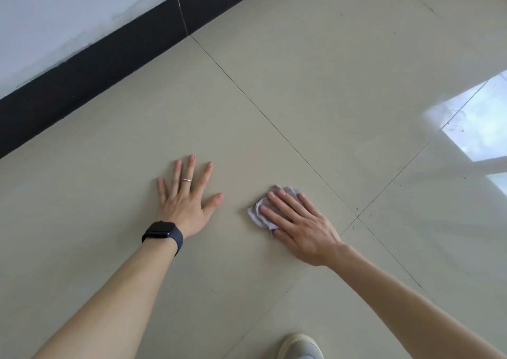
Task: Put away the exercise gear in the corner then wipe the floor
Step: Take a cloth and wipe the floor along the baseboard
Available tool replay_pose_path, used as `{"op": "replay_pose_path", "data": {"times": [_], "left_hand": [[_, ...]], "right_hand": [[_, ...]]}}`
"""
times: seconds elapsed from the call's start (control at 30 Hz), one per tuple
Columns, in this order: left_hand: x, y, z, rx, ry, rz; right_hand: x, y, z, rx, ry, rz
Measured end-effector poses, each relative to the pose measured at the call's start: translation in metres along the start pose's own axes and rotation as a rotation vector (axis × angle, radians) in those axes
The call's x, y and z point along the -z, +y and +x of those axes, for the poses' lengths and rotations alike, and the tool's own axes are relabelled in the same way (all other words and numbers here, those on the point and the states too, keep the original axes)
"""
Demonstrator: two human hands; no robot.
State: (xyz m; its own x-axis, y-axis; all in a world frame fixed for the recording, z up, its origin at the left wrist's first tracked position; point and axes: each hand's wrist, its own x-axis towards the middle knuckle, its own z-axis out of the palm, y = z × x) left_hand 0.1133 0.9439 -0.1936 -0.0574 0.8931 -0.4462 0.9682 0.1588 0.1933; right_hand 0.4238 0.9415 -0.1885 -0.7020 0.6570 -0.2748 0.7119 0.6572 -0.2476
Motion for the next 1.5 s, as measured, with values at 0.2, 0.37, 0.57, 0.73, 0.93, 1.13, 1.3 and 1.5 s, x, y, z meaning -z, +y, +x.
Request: {"op": "replay_pose_path", "data": {"times": [0.2, 0.37, 0.57, 0.73, 0.93, 1.13, 1.3, 1.5], "left_hand": [[0.014, -0.023, 0.01, 0.13, 0.101, -0.063], [0.026, -0.06, 0.023, 0.271, -0.003, -0.035], [0.034, -0.063, 0.024, 0.292, -0.143, -0.081], [0.037, -0.063, 0.025, 0.268, -0.118, -0.12], [0.028, -0.066, 0.027, 0.242, -0.044, -0.166], [0.018, -0.076, 0.03, 0.243, 0.079, -0.162], [0.009, -0.072, 0.033, 0.213, 0.118, -0.154], [0.012, -0.075, 0.037, 0.228, 0.124, -0.143]], "right_hand": [[0.054, 0.102, 0.106, -0.906, 0.174, 0.278], [0.067, 0.079, 0.196, -0.87, 0.2, 0.306], [0.04, -0.02, 0.2, 0.052, 0.071, 0.021], [0.087, 0.089, 0.251, -0.333, 0.124, 0.113], [0.098, 0.076, 0.316, -0.697, 0.186, 0.198], [0.095, 0.036, 0.356, 0.179, 0.102, -0.044], [0.125, 0.076, 0.41, -0.494, 0.185, 0.181], [0.093, -0.01, 0.401, -0.189, 0.145, 0.07]]}}
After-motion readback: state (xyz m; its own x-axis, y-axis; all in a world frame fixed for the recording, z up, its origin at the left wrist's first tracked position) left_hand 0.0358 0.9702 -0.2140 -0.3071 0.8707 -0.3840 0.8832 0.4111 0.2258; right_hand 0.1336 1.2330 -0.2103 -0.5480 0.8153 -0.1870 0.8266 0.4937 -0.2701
